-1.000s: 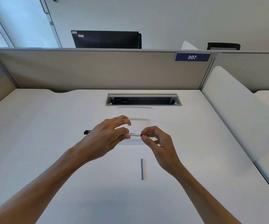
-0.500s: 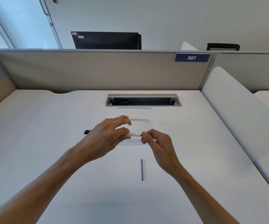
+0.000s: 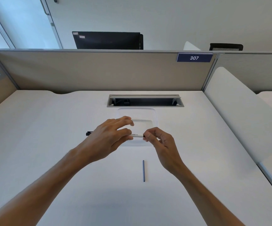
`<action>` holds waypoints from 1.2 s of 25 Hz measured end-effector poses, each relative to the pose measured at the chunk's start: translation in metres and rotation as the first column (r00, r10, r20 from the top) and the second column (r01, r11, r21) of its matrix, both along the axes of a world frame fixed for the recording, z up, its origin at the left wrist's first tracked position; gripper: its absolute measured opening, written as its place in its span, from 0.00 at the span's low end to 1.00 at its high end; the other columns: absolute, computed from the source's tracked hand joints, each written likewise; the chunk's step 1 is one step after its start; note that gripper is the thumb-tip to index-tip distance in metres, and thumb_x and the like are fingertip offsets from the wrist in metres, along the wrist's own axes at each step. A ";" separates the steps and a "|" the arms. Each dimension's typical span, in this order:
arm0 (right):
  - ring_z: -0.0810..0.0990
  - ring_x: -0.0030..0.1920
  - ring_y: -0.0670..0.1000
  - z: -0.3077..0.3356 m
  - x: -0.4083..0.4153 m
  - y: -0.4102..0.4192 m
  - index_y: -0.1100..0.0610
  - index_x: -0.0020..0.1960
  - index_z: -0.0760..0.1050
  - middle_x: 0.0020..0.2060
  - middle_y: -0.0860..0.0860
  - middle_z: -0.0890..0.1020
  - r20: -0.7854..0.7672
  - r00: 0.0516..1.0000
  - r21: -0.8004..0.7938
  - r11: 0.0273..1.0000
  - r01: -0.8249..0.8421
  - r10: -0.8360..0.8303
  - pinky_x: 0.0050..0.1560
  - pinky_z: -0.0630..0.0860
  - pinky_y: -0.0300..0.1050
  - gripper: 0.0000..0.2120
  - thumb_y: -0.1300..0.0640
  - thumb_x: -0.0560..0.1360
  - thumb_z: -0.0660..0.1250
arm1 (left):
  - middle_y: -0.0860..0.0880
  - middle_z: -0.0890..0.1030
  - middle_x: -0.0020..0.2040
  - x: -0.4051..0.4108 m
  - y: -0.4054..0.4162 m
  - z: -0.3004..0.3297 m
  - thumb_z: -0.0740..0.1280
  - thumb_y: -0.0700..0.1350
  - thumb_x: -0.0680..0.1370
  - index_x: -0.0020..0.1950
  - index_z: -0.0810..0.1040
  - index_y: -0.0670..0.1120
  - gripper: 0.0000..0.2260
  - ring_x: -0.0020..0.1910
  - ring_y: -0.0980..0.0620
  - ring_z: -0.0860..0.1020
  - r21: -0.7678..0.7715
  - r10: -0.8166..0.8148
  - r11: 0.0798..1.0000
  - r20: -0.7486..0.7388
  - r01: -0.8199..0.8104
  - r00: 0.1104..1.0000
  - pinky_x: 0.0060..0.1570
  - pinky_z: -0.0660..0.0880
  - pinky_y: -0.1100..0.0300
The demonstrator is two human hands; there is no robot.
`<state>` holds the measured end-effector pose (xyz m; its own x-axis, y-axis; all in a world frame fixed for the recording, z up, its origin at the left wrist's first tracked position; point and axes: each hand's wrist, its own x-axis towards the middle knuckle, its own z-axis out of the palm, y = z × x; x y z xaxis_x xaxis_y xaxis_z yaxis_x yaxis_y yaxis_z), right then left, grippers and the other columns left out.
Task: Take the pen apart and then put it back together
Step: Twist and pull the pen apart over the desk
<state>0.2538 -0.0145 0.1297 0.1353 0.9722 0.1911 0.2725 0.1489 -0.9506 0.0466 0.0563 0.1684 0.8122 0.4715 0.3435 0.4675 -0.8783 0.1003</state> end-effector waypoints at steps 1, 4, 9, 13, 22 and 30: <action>0.79 0.43 0.43 0.001 0.000 0.000 0.50 0.41 0.79 0.37 0.44 0.83 0.007 1.000 0.000 1.000 0.001 -0.001 0.46 0.71 0.40 0.11 0.47 0.78 0.65 | 0.47 0.76 0.64 0.000 0.000 0.000 0.56 0.52 0.82 0.51 0.78 0.45 0.15 0.59 0.42 0.77 0.005 0.003 1.000 0.002 -0.003 1.000 0.52 0.75 0.46; 0.80 0.40 0.40 0.002 0.000 0.001 0.52 0.39 0.80 0.34 0.42 0.83 0.048 0.999 0.004 1.000 0.000 0.000 0.42 0.71 0.31 0.13 0.50 0.80 0.64 | 0.46 0.76 0.65 0.000 0.001 0.000 0.57 0.52 0.82 0.51 0.78 0.44 0.15 0.63 0.44 0.75 0.013 0.006 1.000 0.005 -0.006 1.000 0.53 0.75 0.47; 0.81 0.45 0.44 0.002 0.002 0.000 0.51 0.43 0.81 0.39 0.43 0.84 0.058 0.998 0.005 1.000 -0.026 0.026 0.45 0.73 0.45 0.09 0.49 0.78 0.66 | 0.47 0.75 0.65 -0.003 0.001 0.001 0.57 0.52 0.82 0.51 0.79 0.45 0.15 0.58 0.44 0.78 0.005 0.015 1.000 0.017 -0.016 1.000 0.51 0.76 0.48; 0.81 0.46 0.45 0.001 0.002 0.000 0.51 0.46 0.80 0.41 0.42 0.84 0.056 0.998 0.007 1.000 -0.023 0.022 0.46 0.73 0.46 0.05 0.50 0.76 0.67 | 0.49 0.77 0.63 -0.003 -0.001 0.003 0.58 0.51 0.82 0.51 0.78 0.46 0.13 0.51 0.46 0.78 0.019 0.009 1.000 0.019 -0.009 1.000 0.43 0.76 0.50; 0.63 0.26 0.52 0.005 -0.024 0.008 0.64 0.27 0.63 0.23 0.60 0.65 -0.024 0.991 0.053 0.990 0.133 -0.132 0.29 0.61 0.50 0.33 0.38 0.78 0.58 | 0.51 0.79 0.53 0.006 -0.012 0.006 0.59 0.48 0.82 0.52 0.77 0.45 0.10 0.43 0.51 0.75 0.027 -0.001 1.000 0.026 0.001 1.000 0.28 0.75 0.53; 0.57 0.22 0.46 0.008 -0.033 0.011 0.49 0.22 0.55 0.17 0.45 0.59 -0.063 0.976 0.055 0.976 0.211 -0.208 0.25 0.55 0.39 0.29 0.45 0.79 0.59 | 0.52 0.79 0.51 0.004 -0.017 0.012 0.57 0.49 0.82 0.52 0.77 0.46 0.12 0.43 0.52 0.75 0.048 0.004 0.999 0.017 -0.005 1.000 0.28 0.74 0.54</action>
